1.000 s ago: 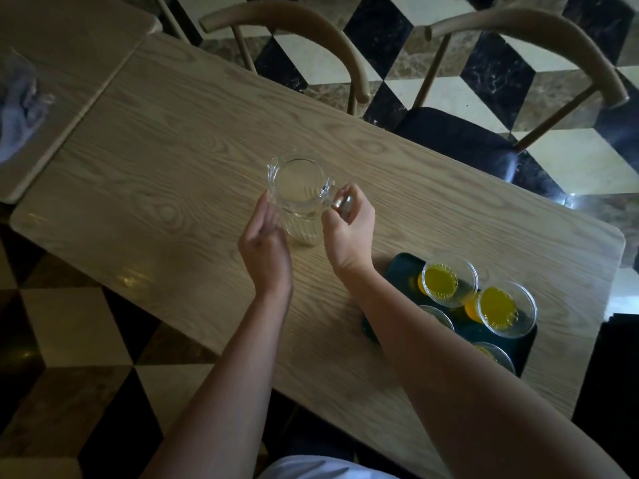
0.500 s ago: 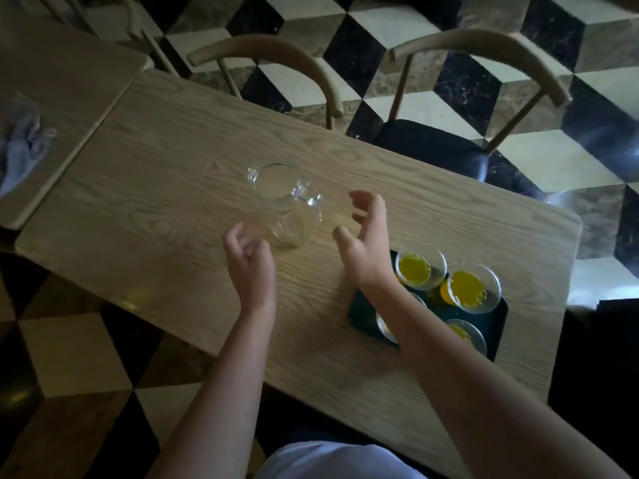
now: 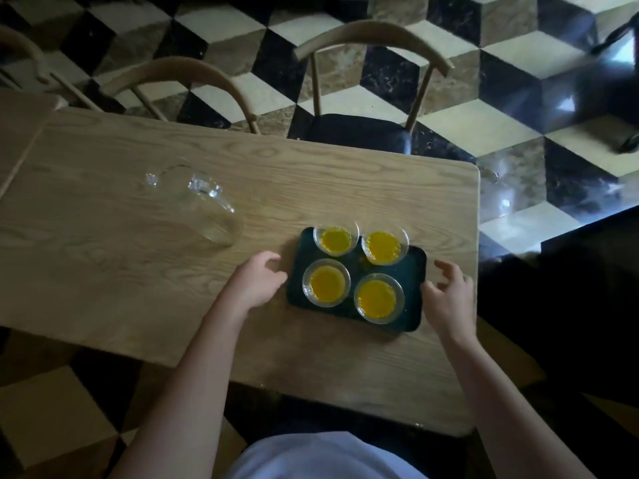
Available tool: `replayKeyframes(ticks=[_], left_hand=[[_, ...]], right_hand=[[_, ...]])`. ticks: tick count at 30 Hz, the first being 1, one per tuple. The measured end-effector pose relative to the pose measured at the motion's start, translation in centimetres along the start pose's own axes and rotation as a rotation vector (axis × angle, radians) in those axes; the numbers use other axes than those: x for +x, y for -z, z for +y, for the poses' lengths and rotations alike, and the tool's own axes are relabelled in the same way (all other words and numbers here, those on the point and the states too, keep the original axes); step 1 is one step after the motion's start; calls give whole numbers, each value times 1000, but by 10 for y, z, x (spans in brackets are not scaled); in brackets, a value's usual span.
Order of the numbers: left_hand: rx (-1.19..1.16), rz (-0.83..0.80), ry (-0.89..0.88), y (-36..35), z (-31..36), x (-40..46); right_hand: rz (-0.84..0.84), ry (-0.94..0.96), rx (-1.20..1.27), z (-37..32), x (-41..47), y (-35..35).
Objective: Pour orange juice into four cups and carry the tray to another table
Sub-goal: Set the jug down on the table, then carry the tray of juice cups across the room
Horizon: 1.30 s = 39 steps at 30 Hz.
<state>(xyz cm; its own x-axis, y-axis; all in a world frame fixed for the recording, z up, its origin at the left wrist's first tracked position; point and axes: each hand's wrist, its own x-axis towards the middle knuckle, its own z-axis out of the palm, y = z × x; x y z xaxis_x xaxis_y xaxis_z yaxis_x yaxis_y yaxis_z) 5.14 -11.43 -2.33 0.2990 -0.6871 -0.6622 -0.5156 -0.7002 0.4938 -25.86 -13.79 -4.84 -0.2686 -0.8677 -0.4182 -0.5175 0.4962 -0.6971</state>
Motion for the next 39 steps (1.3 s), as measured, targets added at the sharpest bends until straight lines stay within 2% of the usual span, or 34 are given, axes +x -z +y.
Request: replayKeyframes(ticks=[3,6,8,15,22,26,32,39], left_hand=[[48,-67,133,-7,1,19],[101,-99,175,-19,3,42],[168,-66,130,-30,3,55],[107,22,-49,-61,-16,82],[-16,-155,-93,-60,-41,85],[-113,-187,-83,-57,-44,88],[-242,-145,-76,-64,-40,86],[-248,-134,-69,-62,-40,82]], right_hand=[[-193,-198,-77,22,22,8],[-252,-321,-111,37,38,5],[-259,-354,-70,41,43,-1],[-164,-198,81,61,37,-18],[-174,-63,39,76,26,-30],[-207,-83,104,83,28,-30],[-215,-109,202,83,27,-28],[-225,-117,212,75,26,-24]])
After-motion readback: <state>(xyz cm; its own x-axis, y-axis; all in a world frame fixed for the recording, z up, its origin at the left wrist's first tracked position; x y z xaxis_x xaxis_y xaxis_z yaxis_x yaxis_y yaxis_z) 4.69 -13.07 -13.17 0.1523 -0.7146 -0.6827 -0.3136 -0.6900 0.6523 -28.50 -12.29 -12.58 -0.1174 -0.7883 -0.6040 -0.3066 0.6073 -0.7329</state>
